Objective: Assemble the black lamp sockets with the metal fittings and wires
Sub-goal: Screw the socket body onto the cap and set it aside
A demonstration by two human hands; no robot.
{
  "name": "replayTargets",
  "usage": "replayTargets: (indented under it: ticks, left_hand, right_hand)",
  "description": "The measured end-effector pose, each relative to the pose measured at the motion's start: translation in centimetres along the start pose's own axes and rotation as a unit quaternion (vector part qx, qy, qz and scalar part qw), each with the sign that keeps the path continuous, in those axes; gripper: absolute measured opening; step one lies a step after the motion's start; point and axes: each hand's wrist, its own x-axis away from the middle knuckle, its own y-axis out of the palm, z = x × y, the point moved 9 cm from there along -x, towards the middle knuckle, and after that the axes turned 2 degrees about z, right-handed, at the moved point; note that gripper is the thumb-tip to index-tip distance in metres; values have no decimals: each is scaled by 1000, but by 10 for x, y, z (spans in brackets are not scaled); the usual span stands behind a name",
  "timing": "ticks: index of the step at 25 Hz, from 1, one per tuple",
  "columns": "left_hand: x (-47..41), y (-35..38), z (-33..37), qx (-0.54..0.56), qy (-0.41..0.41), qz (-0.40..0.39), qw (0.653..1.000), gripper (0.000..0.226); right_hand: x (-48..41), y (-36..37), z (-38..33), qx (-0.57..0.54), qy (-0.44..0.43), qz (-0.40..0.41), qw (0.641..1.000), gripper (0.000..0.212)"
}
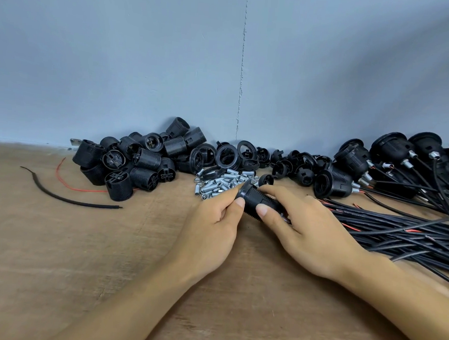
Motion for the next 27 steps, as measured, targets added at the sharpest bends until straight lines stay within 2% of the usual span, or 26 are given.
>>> replayTargets:
  ticks: [2,7,10,14,17,18,22,27]
  left_hand:
    - [1,-1,4,14,8,1,1000,27]
    - [2,1,14,-2,47,-11,999,28]
    - [3,-1,13,-9,45,2,999,23]
    - [2,-2,6,-37,25,12,999,19]
    - [1,-2,4,-41,20,7,999,23]
    - [1,-2,4,-41,18,6,999,26]
    - [0,-3,3,-22,16,14,1000,27]
    - [0,-5,7,-42,40,29,998,22]
  right_hand:
    - [0,1,2,-14,13,-7,1000,52]
    - [-1,-1,9,-79,49,10,996,31]
    - [-3,-1,11,-108,55,7,993,36]
    - [-6,-5,6,-81,17,19,996,35]
    - [-5,0,9,-41,15,5,999,56]
    - [-5,0,12,-50,25,6,998,57]
    - [-3,3,10,-60,13,-5,998,35]
    - [-4,-1,2,-32,-23,18,999,45]
